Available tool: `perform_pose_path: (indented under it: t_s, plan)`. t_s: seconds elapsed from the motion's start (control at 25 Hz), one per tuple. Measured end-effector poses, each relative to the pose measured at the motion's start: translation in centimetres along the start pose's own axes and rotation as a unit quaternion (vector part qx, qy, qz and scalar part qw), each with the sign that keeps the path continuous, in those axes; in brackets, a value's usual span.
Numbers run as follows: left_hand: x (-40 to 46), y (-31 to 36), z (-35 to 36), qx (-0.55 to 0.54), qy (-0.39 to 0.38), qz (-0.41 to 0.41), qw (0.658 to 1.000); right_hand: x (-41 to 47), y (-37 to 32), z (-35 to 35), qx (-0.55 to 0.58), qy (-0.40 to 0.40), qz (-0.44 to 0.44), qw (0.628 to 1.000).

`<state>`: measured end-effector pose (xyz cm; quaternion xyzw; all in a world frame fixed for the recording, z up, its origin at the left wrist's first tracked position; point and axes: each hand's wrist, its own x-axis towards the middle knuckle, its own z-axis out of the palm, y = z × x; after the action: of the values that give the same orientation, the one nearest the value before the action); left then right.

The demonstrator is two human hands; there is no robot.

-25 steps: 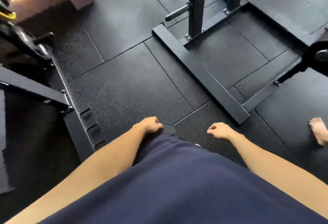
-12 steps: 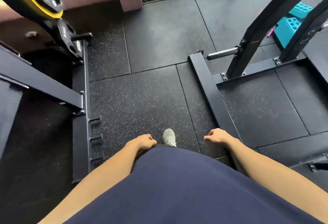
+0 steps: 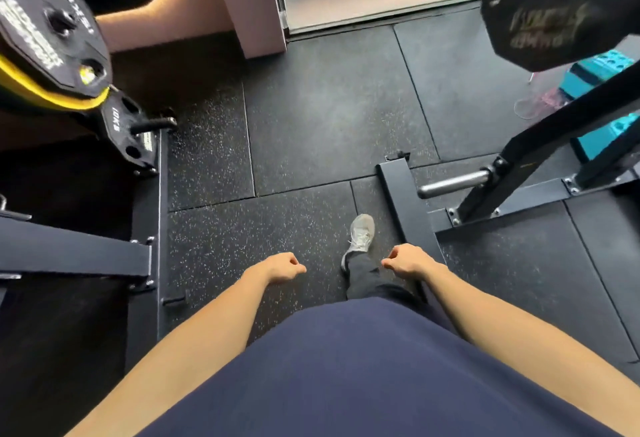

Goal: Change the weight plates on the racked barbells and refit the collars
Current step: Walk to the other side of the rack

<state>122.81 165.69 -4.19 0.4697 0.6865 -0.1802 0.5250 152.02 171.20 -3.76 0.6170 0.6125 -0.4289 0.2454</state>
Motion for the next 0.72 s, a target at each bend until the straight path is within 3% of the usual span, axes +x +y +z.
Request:
perform_pose_path:
  t_s: [0.32,0.72]
  plan:
    - [7.9,8.6,-18.8,-0.076,0.086,-0.03,0.993,12.9,-6.8,-22.4,-0.067,0.018,-0.04,0.997]
    - [19.5,12.4,-41.7,-0.049,0.049,-0.035,0.997,27.7,-20.2,-38.0,-0.075,0.023,-0.033,0.996]
